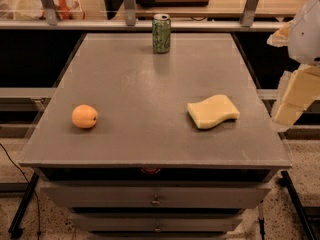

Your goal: Move sponge near green can

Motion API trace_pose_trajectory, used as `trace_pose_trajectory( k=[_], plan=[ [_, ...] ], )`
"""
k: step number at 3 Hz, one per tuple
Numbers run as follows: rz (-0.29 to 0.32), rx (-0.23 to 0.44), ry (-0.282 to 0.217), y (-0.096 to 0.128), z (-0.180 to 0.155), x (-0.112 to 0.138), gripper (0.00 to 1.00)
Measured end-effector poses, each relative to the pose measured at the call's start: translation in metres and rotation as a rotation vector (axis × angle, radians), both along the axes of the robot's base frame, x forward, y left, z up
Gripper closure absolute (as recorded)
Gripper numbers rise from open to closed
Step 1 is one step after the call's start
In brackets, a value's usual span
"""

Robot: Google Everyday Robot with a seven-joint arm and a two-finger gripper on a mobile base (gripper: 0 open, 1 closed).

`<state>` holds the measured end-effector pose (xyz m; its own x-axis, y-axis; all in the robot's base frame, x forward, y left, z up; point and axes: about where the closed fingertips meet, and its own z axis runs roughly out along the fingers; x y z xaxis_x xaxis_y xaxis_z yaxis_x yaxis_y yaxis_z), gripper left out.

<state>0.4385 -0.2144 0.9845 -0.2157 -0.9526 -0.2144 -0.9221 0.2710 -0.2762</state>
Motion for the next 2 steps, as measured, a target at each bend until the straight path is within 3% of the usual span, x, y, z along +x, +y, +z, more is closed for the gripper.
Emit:
trace_pose_trajectory(
  k=[2],
  plan=[
    [0.031,0.008,-0.011,0.0045,-0.0012,0.0083,0.0]
  ],
)
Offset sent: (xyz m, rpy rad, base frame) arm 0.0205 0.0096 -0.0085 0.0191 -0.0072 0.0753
